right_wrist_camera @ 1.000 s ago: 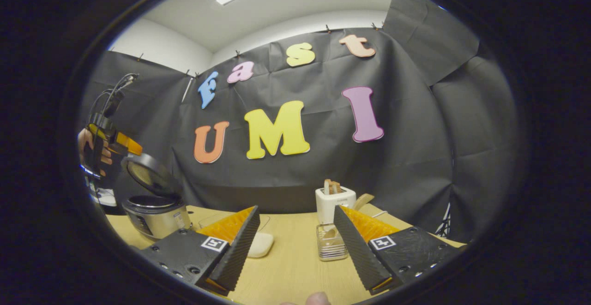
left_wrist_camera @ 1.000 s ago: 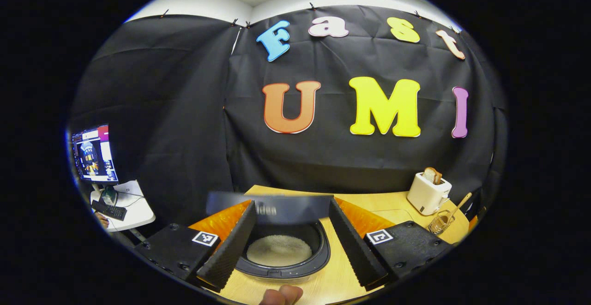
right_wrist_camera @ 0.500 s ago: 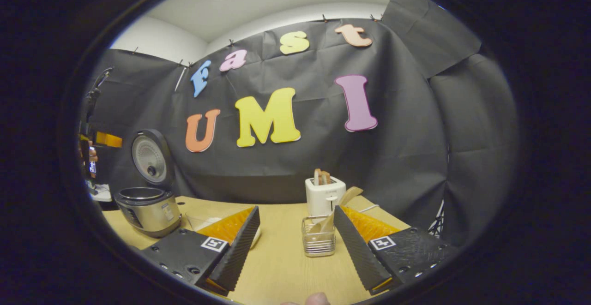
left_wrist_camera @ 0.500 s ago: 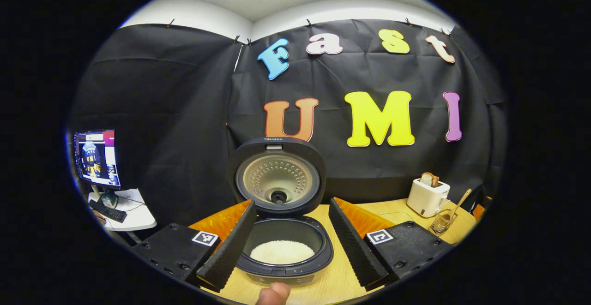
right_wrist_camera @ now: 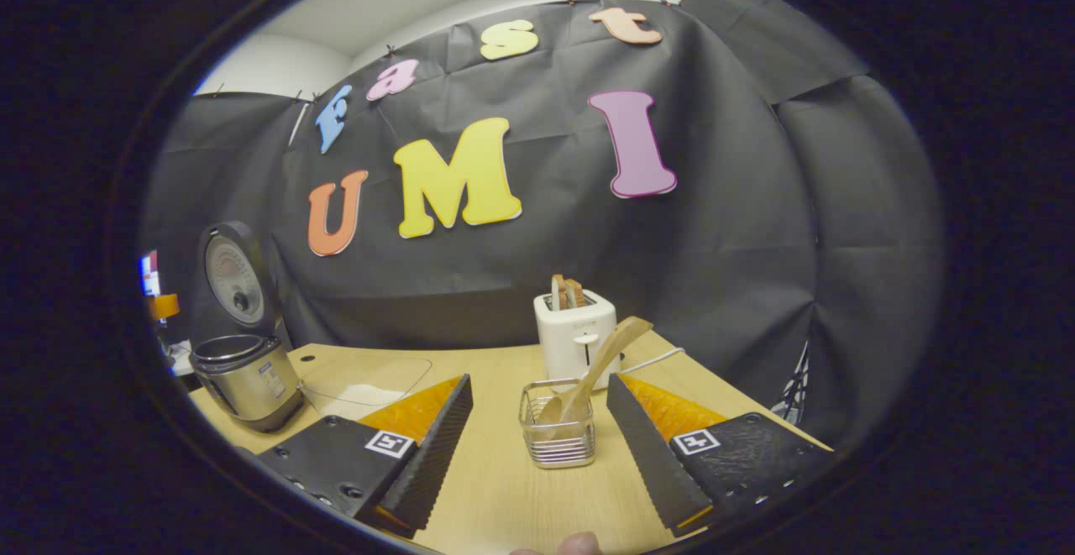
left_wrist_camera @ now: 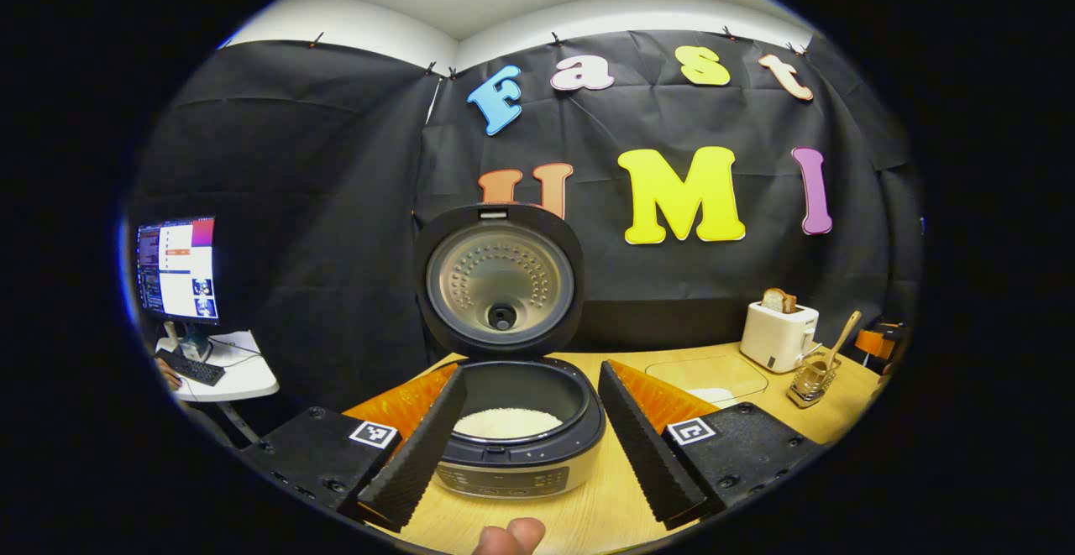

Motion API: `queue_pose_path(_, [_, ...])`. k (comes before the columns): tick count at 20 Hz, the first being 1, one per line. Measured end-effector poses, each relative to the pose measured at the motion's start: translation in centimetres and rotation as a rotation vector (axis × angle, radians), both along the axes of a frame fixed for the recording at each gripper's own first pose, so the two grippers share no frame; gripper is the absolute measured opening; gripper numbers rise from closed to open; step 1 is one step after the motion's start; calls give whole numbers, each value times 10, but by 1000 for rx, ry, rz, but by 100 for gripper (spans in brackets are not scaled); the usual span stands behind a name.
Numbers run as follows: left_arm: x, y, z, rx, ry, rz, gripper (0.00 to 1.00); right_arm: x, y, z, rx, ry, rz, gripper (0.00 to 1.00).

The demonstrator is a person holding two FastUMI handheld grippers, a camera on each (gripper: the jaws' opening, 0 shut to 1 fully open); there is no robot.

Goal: Close the left gripper, press the button to open the rice cooker; take a wooden spoon from the chopstick holder with the right hand, scoop a spoonful of rice and pour it into the rice cooker, then put the wooden spoon back into the chopstick holder.

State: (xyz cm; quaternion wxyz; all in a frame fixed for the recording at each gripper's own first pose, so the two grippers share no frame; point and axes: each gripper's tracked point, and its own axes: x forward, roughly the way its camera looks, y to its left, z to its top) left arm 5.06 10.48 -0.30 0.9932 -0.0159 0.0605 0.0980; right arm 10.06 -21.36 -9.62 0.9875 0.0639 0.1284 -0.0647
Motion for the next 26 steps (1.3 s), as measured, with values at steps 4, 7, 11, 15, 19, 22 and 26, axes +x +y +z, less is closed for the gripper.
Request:
queue_pose_path(4, [0, -3, -12, -12, 11, -2, 100, 33, -30, -24, 21, 60, -45, 96])
queue_pose_path(7, [-2, 2, -16, -17, 23, 18, 100, 58, -42, -38, 40, 94, -47, 96])
queue_pose_path(11, [-8, 11, -21, -18, 46, 65, 94, 87, -56, -55, 80, 115, -64, 96])
queue_pose_path(15, [-12, 17, -21, 4, 56, 100, 100, 104, -59, -67, 143, 116, -60, 85])
queue_pose_path(19, [-10, 11, -19, 28, 58, 98, 100, 112, -59, -66, 154, 96, -62, 60])
queue_pose_path(22, [-10, 7, -18, 38, 61, 91, 100, 113, -62, -64, 157, 89, -77, 39])
queue_pose_path(26, [-11, 8, -18, 41, 62, 93, 100, 114, -56, -65, 201, 94, -62, 28])
